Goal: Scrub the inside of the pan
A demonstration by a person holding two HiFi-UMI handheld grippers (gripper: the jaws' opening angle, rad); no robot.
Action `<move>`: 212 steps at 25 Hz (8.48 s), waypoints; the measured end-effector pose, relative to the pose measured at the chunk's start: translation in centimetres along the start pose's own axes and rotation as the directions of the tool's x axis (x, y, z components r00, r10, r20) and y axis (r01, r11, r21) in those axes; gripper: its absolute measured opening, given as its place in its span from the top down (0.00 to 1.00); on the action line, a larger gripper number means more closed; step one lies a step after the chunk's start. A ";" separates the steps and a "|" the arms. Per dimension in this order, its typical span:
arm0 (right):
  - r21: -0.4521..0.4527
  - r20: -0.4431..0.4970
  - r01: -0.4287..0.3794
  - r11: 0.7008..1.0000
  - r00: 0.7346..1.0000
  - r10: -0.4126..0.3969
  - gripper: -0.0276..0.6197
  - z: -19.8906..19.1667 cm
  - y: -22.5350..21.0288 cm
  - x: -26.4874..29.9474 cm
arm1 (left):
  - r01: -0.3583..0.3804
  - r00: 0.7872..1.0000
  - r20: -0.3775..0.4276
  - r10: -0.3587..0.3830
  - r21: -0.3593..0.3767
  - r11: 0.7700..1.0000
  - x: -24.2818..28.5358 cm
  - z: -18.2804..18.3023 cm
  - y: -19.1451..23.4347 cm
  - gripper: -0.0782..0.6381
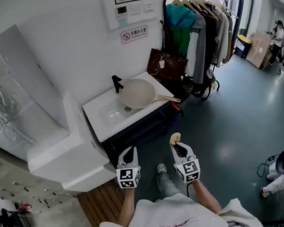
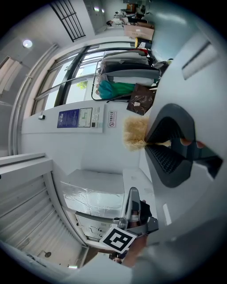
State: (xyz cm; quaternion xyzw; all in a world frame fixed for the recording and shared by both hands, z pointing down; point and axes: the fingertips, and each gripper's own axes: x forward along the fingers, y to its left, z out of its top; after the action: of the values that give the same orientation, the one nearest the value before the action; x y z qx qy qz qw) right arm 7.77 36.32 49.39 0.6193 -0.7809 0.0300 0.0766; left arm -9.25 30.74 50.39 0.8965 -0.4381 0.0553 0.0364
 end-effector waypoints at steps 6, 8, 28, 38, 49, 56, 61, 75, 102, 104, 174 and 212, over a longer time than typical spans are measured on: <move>-0.002 0.002 -0.003 1.000 1.000 0.003 0.92 0.1 -0.8 2.0 | -0.003 1.000 -0.001 0.003 0.008 1.000 1.8 0.2 0.8 0.89; -0.001 0.004 -0.002 1.000 1.000 0.002 0.92 0.3 -1.1 3.1 | -0.009 1.000 -0.003 0.009 0.012 1.000 2.6 0.3 1.4 0.89; 0.012 -0.031 -0.045 0.999 0.999 0.045 0.92 1.8 -6.8 16.0 | -0.031 0.999 -0.039 0.032 0.007 0.999 14.8 2.1 7.4 0.89; 0.006 -0.032 -0.074 0.997 0.997 0.074 0.92 3.2 -11.2 23.2 | -0.040 0.998 -0.043 0.040 0.011 0.999 23.0 4.0 9.7 0.89; 0.013 -0.029 -0.121 0.993 0.992 0.122 0.92 4.0 -14.8 30.8 | -0.081 0.996 -0.045 0.081 0.014 0.997 30.3 5.2 12.9 0.89; 0.013 -0.033 -0.147 0.989 0.988 0.148 0.92 4.0 -15.9 34.6 | -0.096 0.994 -0.048 0.097 0.015 0.995 33.9 5.4 15.0 0.89; 0.018 -0.042 -0.148 0.989 0.988 0.148 0.92 3.7 -17.0 36.3 | -0.093 0.994 -0.050 0.094 0.020 0.995 36.1 5.5 15.4 0.89; 0.021 -0.063 -0.179 0.984 0.982 0.180 0.92 2.8 -17.0 38.7 | -0.115 0.990 -0.076 0.116 0.010 0.993 37.3 4.5 17.0 0.89; -0.001 -0.090 -0.130 0.991 0.987 0.130 0.92 5.8 -15.5 50.4 | -0.056 0.995 -0.086 0.055 -0.014 0.998 43.5 5.2 26.1 0.89; -0.006 -0.092 -0.120 0.993 0.989 0.119 0.92 6.2 -15.5 51.1 | -0.051 0.995 -0.089 0.049 -0.017 0.999 43.8 5.2 26.8 0.89; 0.084 -0.348 -0.253 0.964 0.899 0.266 0.92 -6.0 -13.5 54.2 | -0.187 0.929 -0.342 0.139 -0.110 0.976 44.3 -8.1 29.8 0.79; -0.584 -0.637 -0.691 0.426 0.715 0.288 0.92 -12.3 -9.2 61.0 | -0.238 0.907 -0.388 0.162 -0.154 0.959 44.9 -9.8 30.6 0.82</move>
State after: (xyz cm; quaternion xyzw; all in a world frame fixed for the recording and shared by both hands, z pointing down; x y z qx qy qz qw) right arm 4.25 -22.82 70.63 0.2276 -0.8172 -0.1579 0.5054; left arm -6.69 -22.07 66.52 0.8117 -0.5165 0.1836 0.2018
